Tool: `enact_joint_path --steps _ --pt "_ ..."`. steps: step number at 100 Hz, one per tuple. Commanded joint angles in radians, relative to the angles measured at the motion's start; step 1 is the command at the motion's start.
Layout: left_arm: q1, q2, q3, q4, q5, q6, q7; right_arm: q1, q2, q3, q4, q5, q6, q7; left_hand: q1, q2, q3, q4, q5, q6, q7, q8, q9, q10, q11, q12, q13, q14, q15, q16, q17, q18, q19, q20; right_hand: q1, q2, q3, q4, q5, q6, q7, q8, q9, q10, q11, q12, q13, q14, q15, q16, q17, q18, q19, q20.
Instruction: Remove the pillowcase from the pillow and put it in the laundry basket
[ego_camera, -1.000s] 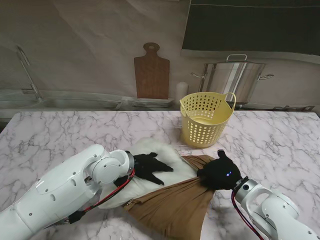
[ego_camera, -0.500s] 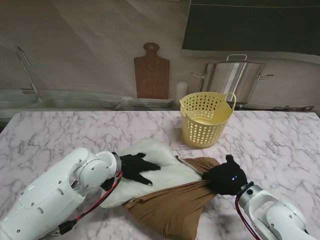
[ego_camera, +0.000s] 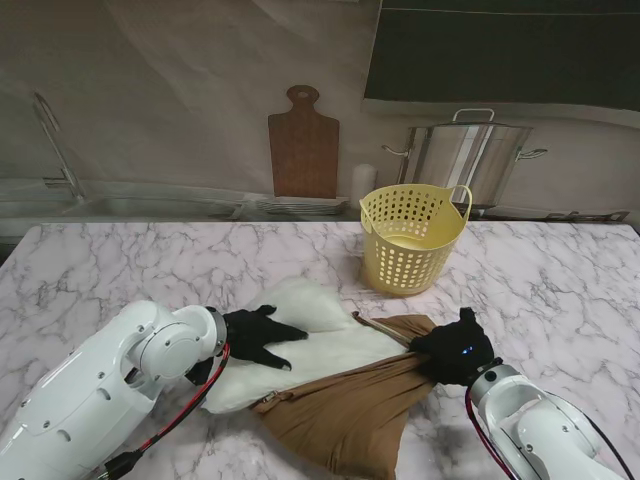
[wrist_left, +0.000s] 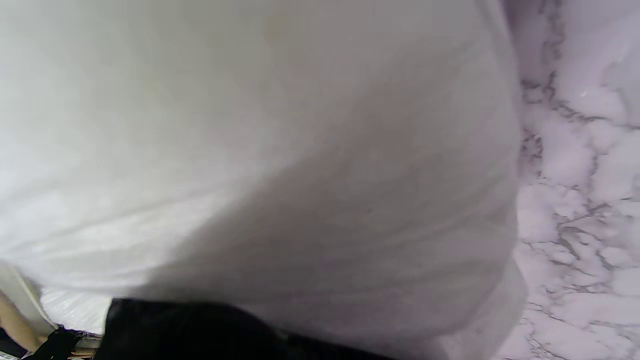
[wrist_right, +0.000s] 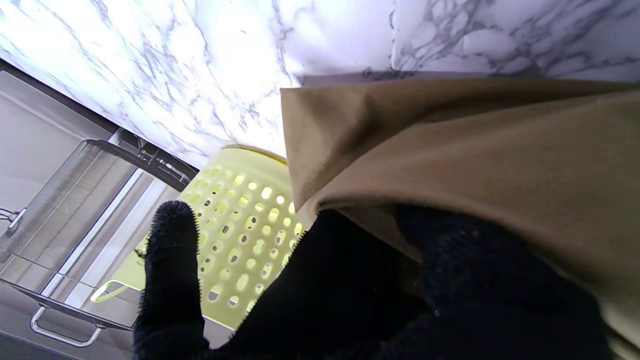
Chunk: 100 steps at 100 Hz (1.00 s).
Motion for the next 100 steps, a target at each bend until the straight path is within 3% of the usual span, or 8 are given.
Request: enact_joint_path --steps 1,11,17,32,54,76,87,100 --pt "0.028 0.080 -0.023 0.117 0.051 0.029 -0.052 -0.006 0.034 0.048 0.107 -0.011 0.049 0.009 0.179 -0.149 0.071 0.032 0.063 0.189 0.082 0.016 0.058 0.418 0.088 0.023 0.106 0.584 0.163 0.050 0.019 0.469 1.213 0.016 0.037 0.009 0.011 0.062 0.032 0.151 0.078 0.013 0.154 0.324 0.379 0.046 0.160 0.390 0.330 0.114 -0.022 0.033 -0.009 -0.002" --pt "0.024 0.079 -0.025 0.114 0.044 0.029 -0.045 0.000 0.035 0.043 0.125 0.024 0.035 -0.073 0.175 -0.137 0.070 0.031 0.063 0.189 0.082 0.015 0.062 0.418 0.090 0.024 0.110 0.583 0.165 0.051 0.020 0.468 1.215 0.019 -0.045 0.027 -0.028 0.083 -0.003 0.146 -0.027 0.042 0.095 0.334 0.274 0.005 0.122 0.402 0.283 0.093 -0.030 0.034 -0.015 0.007" --pt "0.025 0.077 -0.028 0.108 0.047 0.030 -0.038 0.003 0.034 0.040 0.125 0.043 0.023 -0.099 0.179 -0.125 0.073 0.031 0.064 0.190 0.083 0.015 0.065 0.418 0.090 0.025 0.111 0.583 0.165 0.052 0.022 0.469 1.217 0.020 -0.118 0.072 -0.064 0.138 -0.015 0.199 -0.172 0.148 0.039 0.343 0.219 -0.021 0.084 0.412 0.245 0.073 -0.041 0.032 -0.021 0.015" --pt "0.033 0.070 -0.047 0.088 0.049 0.024 0.000 0.024 0.033 0.025 0.122 0.083 -0.011 -0.159 0.222 -0.087 0.082 0.030 0.088 0.188 0.095 0.019 0.094 0.417 0.100 0.029 0.136 0.582 0.176 0.057 0.037 0.470 1.236 0.028 -0.147 0.100 -0.139 0.149 -0.072 0.223 -0.219 0.178 -0.061 0.366 0.137 -0.073 0.033 0.423 0.202 0.047 -0.055 0.025 -0.014 0.021" --pt "0.101 0.051 -0.127 0.024 -0.008 -0.023 0.129 0.093 0.032 -0.028 0.136 0.145 -0.093 -0.235 0.269 -0.055 0.068 0.027 0.128 0.182 0.113 0.026 0.137 0.419 0.110 0.035 0.171 0.589 0.190 0.067 0.050 0.481 1.273 0.036 -0.107 0.103 -0.131 0.151 -0.212 0.124 -0.314 0.148 -0.124 0.347 0.068 -0.129 -0.004 0.416 0.174 0.024 -0.061 0.008 -0.009 0.022" --pt "0.125 0.039 -0.142 -0.011 -0.109 -0.089 0.214 0.164 0.034 -0.081 0.148 0.181 -0.168 -0.244 0.238 -0.057 0.063 0.027 0.138 0.180 0.116 0.028 0.155 0.417 0.114 0.037 0.186 0.591 0.194 0.071 0.054 0.489 1.287 0.034 -0.177 0.064 -0.153 0.150 -0.356 0.176 -0.447 0.068 -0.211 0.327 0.016 -0.186 -0.048 0.408 0.149 0.006 -0.080 -0.008 -0.013 0.017" --pt "0.123 0.031 -0.123 -0.010 -0.139 -0.100 0.266 0.184 0.035 -0.097 0.150 0.192 -0.191 -0.234 0.235 -0.058 0.065 0.027 0.149 0.179 0.121 0.031 0.169 0.418 0.118 0.039 0.198 0.595 0.199 0.075 0.060 0.494 1.297 0.035 -0.270 0.023 -0.151 0.145 -0.365 0.264 -0.460 0.086 -0.422 0.435 -0.020 -0.239 -0.180 0.446 0.078 -0.046 -0.115 -0.004 -0.032 0.013" --pt "0.070 0.033 -0.054 0.013 -0.167 -0.089 0.251 0.183 0.029 -0.105 0.149 0.223 -0.198 -0.282 0.226 -0.049 0.065 0.027 0.138 0.177 0.117 0.031 0.162 0.416 0.114 0.038 0.196 0.596 0.197 0.076 0.056 0.494 1.301 0.034 -0.271 0.083 -0.209 0.147 -0.260 0.254 -0.333 0.208 -0.553 0.508 -0.009 -0.294 -0.289 0.483 0.035 -0.110 -0.142 -0.009 -0.044 0.017"
